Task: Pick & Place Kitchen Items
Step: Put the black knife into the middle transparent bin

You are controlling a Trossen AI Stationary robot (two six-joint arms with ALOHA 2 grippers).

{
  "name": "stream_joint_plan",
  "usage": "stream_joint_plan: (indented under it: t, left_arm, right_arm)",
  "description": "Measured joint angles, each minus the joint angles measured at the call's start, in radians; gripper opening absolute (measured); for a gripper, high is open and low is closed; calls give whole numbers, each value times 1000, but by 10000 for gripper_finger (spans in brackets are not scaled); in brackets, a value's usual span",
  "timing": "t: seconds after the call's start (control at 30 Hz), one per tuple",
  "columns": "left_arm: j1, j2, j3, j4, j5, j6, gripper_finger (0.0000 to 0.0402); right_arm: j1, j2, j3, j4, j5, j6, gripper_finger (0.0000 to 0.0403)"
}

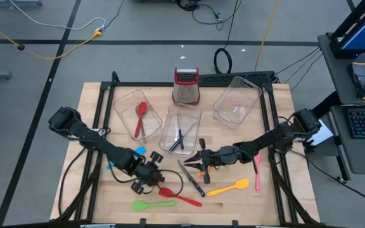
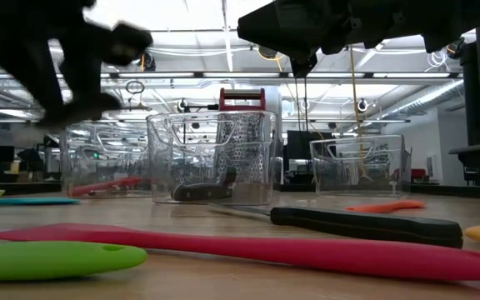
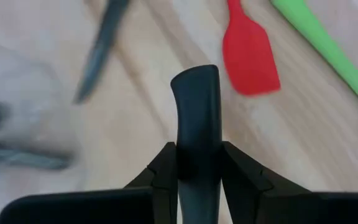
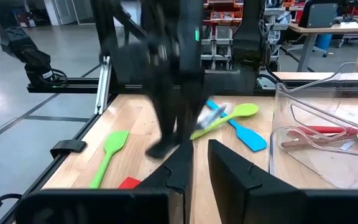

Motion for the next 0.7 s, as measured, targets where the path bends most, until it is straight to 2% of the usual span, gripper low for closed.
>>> stream_joint_plan:
  t: [0.2, 0.37, 0.7]
  left_arm:
    - [-49, 0, 142, -199, -167, 77, 80]
    - [-42, 1, 208, -246, -271, 233, 80]
    - [66, -1, 257, -236, -495, 500, 80]
  right_arm:
    - [0, -14, 0, 5, 0, -34, 45]
    - [3, -46, 0, 2, 0, -54, 45]
    - [41, -116, 0, -113, 2, -175, 45]
